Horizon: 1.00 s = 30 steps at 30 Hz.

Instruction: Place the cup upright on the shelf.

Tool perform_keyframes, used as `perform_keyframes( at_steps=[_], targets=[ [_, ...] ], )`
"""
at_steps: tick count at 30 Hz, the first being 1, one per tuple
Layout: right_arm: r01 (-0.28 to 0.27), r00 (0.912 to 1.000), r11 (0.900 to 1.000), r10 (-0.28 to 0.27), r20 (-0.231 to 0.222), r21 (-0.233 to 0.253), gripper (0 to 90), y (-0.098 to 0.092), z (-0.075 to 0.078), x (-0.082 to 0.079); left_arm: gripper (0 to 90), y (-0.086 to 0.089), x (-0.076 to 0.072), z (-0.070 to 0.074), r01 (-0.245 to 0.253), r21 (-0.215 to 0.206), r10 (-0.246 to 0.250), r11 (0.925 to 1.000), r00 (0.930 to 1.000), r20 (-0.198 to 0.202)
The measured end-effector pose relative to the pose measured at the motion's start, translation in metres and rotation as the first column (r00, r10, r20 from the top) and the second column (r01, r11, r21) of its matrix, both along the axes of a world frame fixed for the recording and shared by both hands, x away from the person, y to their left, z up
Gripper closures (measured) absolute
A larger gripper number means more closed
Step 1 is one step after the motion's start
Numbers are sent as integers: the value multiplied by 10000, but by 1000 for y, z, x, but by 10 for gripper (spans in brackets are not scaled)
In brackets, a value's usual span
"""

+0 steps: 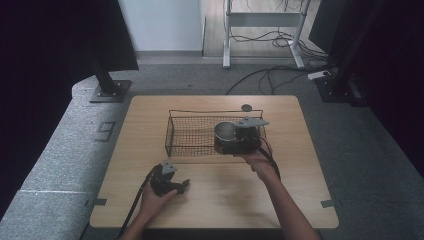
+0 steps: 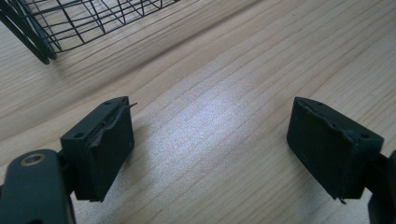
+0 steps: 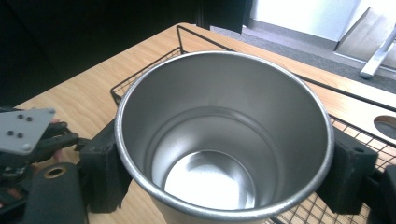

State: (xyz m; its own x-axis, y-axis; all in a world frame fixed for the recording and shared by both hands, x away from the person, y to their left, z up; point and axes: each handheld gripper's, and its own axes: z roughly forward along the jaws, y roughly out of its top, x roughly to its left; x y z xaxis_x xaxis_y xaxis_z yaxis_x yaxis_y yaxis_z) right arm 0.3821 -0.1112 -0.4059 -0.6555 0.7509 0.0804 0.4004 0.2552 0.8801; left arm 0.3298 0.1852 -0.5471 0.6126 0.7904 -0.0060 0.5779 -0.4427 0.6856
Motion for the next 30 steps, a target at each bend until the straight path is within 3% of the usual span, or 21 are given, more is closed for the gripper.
perform_keyframes(
  at_steps=[30],
  targets=[
    [616,9977,9977,-623,-274,-268,184,-7,2,31,147,0,0,0,5,-3,-5,10000,10000,-3]
  ],
)
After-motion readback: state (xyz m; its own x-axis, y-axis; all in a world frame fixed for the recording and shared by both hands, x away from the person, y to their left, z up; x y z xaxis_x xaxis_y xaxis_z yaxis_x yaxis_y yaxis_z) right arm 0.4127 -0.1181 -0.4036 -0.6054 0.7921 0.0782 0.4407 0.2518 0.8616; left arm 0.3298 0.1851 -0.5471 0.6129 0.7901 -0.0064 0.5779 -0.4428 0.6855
